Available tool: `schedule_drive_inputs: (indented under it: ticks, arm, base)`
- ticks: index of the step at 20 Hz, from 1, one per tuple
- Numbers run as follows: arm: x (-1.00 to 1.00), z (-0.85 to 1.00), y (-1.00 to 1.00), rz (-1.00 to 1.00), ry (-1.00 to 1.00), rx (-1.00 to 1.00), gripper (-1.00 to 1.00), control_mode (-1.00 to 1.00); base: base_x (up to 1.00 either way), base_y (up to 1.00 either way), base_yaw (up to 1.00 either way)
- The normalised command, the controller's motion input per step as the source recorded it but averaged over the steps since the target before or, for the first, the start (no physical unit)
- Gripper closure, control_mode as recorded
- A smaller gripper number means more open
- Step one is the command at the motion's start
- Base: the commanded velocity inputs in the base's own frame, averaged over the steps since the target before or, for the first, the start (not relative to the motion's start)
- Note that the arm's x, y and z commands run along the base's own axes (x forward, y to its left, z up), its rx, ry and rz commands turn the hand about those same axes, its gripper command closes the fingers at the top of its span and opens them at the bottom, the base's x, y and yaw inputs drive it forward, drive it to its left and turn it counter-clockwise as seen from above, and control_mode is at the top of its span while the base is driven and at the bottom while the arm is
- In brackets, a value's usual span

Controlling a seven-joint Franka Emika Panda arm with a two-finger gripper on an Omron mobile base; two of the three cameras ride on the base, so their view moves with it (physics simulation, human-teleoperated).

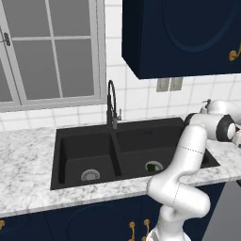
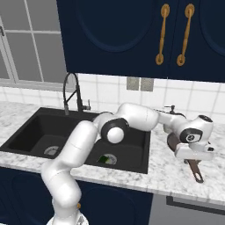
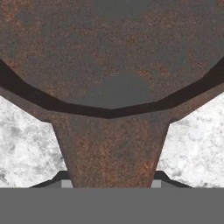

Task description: Pick the pan and sponge and place them into the sink. Then turn on the water.

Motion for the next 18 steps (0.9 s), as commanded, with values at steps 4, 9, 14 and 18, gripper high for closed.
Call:
schedule_drive_inputs:
  ticks: [4,9,14,18]
  arm:
    - [-0.3,0.11,0.7,0.07,-0.23,0.06,1.0,-1.0]
    - [-0.18,0.19,0.9,0.07,-0.28,0.03,1.0,-1.0]
    - [0.0,0.32,1.0,0.12,-0.2,0.0,1.0,-1.0]
    - [0.0,0.13,0.88,0.19,-0.1,-0.03,1.0,-1.0]
  base:
    - [0.0,0.0,0.0]
    - [0.0,0.0,0.0]
    - [0.0,0.0,0.0]
    - [0.0,0.0,0.0]
